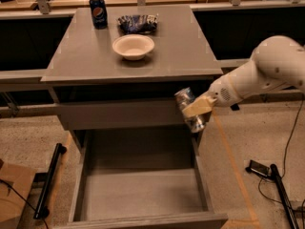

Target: Place redbull can into middle drawer

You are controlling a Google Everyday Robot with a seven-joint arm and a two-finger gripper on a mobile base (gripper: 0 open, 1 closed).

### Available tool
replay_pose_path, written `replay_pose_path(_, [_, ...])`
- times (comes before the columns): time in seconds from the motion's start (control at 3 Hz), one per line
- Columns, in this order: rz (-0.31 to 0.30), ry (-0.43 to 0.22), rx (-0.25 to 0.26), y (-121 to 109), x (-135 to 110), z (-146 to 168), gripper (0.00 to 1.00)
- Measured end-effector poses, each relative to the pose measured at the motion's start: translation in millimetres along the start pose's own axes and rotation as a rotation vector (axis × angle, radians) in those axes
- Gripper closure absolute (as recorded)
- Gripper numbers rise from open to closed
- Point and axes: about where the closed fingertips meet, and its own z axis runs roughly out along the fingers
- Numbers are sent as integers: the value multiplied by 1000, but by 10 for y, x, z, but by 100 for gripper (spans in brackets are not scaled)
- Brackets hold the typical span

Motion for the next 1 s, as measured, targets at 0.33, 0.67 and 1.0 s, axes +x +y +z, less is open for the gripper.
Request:
replay_pose_path(0.33, [26, 70, -112, 226, 386, 665, 100])
replay_pose_path(0.67, [64, 109, -191, 434, 754, 1266, 100])
replay_pose_path(1.0, [124, 100, -230, 585, 1031, 1840, 100])
